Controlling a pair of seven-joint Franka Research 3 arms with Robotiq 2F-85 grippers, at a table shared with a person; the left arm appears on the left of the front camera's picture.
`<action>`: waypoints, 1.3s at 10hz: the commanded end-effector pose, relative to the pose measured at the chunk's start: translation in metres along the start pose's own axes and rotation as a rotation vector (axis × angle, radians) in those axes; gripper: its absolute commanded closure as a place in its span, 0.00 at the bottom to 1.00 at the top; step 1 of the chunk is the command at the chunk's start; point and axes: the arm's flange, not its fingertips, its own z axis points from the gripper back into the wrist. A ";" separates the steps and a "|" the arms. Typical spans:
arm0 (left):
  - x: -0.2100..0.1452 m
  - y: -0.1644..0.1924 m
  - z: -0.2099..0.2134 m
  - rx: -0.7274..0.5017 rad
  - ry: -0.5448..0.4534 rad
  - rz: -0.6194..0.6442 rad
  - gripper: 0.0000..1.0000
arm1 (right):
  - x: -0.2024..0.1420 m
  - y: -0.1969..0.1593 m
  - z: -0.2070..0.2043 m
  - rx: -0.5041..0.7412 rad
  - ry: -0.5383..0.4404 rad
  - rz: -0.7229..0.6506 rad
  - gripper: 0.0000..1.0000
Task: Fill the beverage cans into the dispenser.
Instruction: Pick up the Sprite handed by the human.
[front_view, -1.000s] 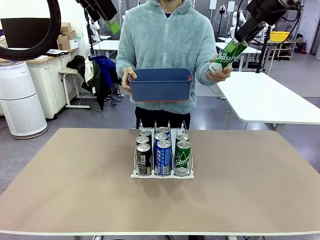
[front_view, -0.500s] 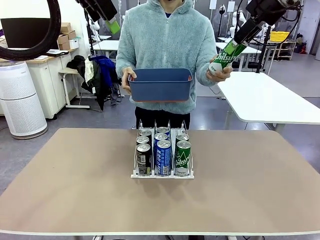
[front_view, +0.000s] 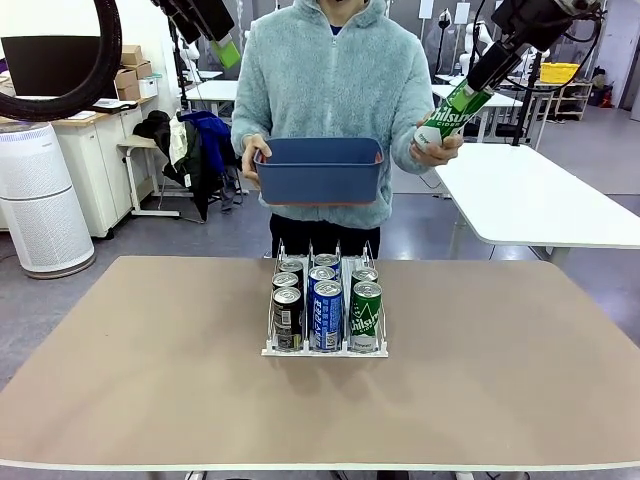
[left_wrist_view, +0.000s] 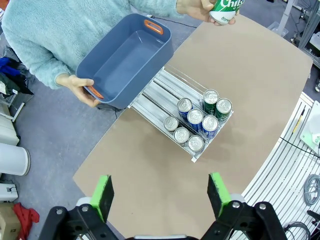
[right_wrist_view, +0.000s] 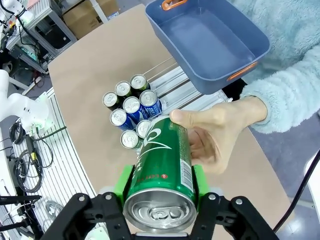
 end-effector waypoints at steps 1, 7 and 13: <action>-0.002 0.000 0.000 0.003 -0.003 0.004 0.00 | -0.001 0.005 0.004 -0.014 -0.001 -0.013 1.00; -0.002 0.000 0.000 0.003 -0.003 0.004 0.00 | 0.000 0.003 0.004 -0.001 -0.003 0.002 1.00; -0.002 0.000 0.000 0.003 -0.003 0.004 0.00 | 0.000 0.003 0.004 -0.001 -0.003 0.002 1.00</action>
